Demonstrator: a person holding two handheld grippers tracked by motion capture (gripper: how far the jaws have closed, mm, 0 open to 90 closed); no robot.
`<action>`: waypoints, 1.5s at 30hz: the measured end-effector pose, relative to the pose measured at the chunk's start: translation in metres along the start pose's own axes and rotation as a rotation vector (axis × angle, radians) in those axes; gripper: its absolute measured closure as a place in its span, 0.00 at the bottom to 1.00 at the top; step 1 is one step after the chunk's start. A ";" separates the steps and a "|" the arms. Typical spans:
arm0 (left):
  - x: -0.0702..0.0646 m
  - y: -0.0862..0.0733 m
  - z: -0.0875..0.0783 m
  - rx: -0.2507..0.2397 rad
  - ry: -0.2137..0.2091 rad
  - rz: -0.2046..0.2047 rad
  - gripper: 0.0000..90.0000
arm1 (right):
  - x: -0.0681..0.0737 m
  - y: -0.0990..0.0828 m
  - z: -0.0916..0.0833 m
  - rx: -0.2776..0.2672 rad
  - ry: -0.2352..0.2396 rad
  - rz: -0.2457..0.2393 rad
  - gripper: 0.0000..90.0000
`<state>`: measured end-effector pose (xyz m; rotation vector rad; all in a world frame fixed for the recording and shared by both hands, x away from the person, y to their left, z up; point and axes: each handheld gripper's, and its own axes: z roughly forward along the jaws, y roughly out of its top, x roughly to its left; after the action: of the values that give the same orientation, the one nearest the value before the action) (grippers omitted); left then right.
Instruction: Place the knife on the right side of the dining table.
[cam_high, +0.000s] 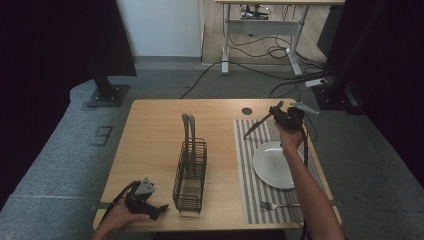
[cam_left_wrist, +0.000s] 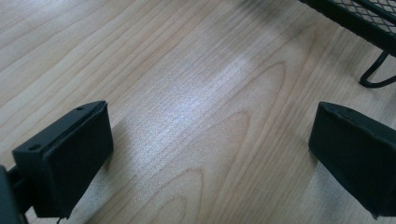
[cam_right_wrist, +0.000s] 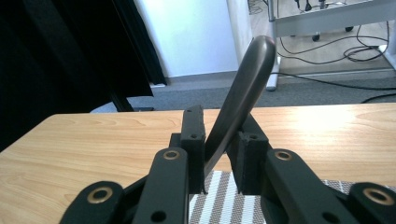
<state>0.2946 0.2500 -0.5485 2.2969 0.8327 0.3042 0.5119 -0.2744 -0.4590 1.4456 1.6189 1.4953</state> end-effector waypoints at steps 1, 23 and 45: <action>0.000 0.000 0.000 0.000 0.000 0.000 0.00 | -0.001 0.000 0.000 0.004 -0.003 -0.001 0.84; 0.000 0.000 0.000 0.000 0.000 0.000 0.00 | -0.020 -0.003 -0.002 0.057 -0.037 0.010 0.79; 0.000 0.000 0.000 0.000 0.000 0.000 0.00 | -0.045 -0.017 -0.005 0.095 -0.069 0.056 0.72</action>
<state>0.2947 0.2501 -0.5485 2.2969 0.8327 0.3041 0.5153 -0.3146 -0.4859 1.5888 1.6394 1.3997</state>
